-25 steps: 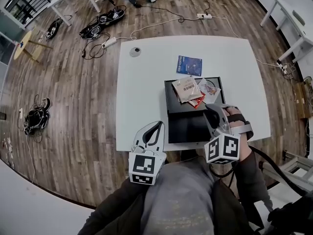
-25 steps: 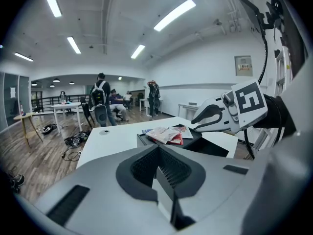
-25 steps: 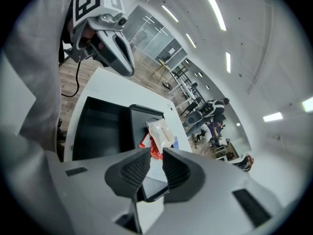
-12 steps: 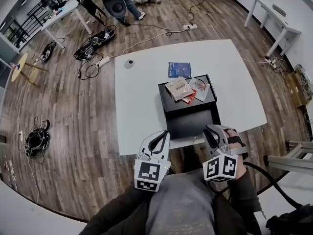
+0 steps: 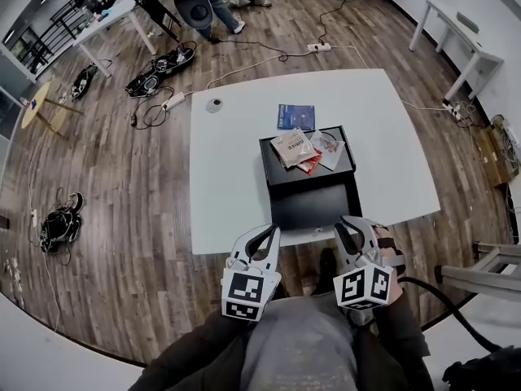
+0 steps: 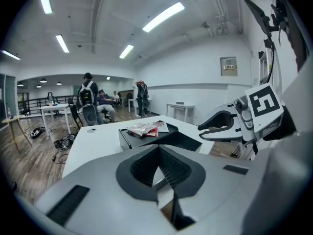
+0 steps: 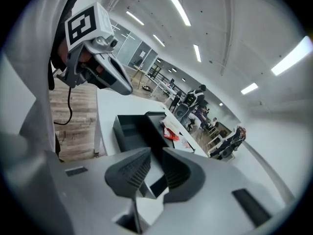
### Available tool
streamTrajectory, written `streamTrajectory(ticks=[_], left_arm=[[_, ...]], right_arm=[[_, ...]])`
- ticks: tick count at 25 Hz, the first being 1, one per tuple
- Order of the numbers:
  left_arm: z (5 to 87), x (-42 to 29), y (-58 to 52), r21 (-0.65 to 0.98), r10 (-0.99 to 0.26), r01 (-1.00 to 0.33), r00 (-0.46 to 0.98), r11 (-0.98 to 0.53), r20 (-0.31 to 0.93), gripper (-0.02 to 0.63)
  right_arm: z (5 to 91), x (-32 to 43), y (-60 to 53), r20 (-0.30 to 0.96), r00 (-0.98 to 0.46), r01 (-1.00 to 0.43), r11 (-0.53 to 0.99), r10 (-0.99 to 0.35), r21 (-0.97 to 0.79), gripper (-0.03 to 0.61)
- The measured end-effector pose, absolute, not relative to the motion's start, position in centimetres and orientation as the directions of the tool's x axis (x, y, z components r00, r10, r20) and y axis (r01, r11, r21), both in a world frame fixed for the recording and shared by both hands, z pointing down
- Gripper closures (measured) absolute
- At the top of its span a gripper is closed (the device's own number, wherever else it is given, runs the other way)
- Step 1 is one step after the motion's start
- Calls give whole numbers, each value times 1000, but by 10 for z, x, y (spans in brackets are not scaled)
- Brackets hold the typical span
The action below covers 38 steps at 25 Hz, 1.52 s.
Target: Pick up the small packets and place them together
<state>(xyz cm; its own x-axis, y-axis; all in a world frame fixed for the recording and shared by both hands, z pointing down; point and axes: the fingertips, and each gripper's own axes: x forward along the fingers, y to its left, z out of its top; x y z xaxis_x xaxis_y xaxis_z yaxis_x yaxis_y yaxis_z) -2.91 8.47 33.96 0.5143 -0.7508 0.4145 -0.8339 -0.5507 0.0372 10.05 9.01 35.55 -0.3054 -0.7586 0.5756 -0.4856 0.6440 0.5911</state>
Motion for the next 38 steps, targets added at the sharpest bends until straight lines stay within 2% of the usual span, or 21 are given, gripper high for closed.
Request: streamTrajectory(ticks=[4, 8, 11, 13, 17, 19, 25, 38], left_arm=[[330, -25, 68, 29, -790, -867, 466, -497, 398, 611], [325, -10, 59, 21, -805, -878, 449, -479, 387, 611], [320, -3, 55, 12, -818, -884, 437, -467, 373, 611], [316, -1, 54, 6, -829, -890, 426, -455, 362, 611], [317, 9, 58, 7, -827, -888, 430, -459, 361, 611], [319, 13, 60, 7, -823, -885, 435, -465, 366, 611], [316, 21, 60, -1, -822, -881, 441, -473, 359, 611], [311, 34, 59, -6, -824, -875, 454, -485, 339, 611]], right_arm=[[340, 104, 68, 533, -379, -513, 651, -757, 559, 503], [329, 112, 49, 471, -441, -607, 641, -764, 471, 503], [319, 110, 41, 399, -499, -708, 628, -769, 325, 517], [314, 108, 41, 359, -533, -759, 621, -766, 196, 572], [315, 113, 45, 320, -587, -796, 602, -744, -62, 574], [315, 114, 46, 307, -607, -790, 600, -733, -128, 574], [303, 116, 48, 254, -629, -777, 607, -735, -169, 574], [300, 125, 47, 251, -632, -775, 605, -733, -183, 574]])
